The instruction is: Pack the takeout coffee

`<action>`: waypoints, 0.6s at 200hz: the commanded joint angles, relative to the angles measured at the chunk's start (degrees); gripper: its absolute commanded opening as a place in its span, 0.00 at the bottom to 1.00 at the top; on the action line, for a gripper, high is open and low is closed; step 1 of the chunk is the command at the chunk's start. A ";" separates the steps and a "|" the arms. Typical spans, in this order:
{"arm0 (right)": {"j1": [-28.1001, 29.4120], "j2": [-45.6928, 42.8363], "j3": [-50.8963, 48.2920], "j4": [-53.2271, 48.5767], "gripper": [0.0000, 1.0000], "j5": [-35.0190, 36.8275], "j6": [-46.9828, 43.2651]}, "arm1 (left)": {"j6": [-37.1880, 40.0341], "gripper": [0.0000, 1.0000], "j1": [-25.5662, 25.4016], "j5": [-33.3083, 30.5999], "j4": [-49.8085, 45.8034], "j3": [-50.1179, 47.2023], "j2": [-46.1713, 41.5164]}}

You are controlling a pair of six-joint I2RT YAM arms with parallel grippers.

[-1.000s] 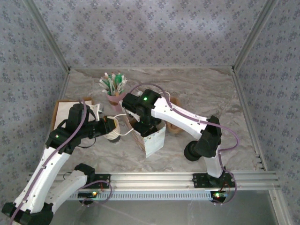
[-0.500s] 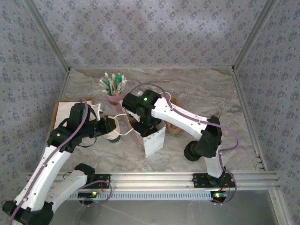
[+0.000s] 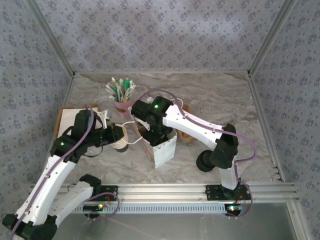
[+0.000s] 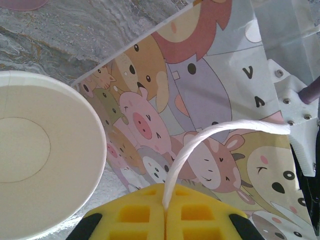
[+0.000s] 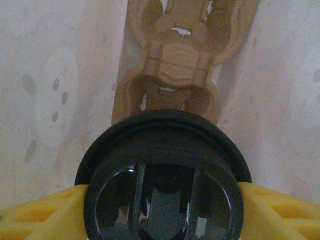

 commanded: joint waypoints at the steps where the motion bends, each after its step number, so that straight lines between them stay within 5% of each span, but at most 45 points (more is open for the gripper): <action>1: 0.12 -2.26 -0.55 -0.14 0.70 -0.69 -1.15 | 1.13 0.06 -0.36 -0.11 1.57 1.34 -0.21; 120: 0.04 -4.38 -4.06 3.50 0.70 -2.07 -1.17 | 1.24 0.06 -0.31 -0.40 1.47 1.03 -0.17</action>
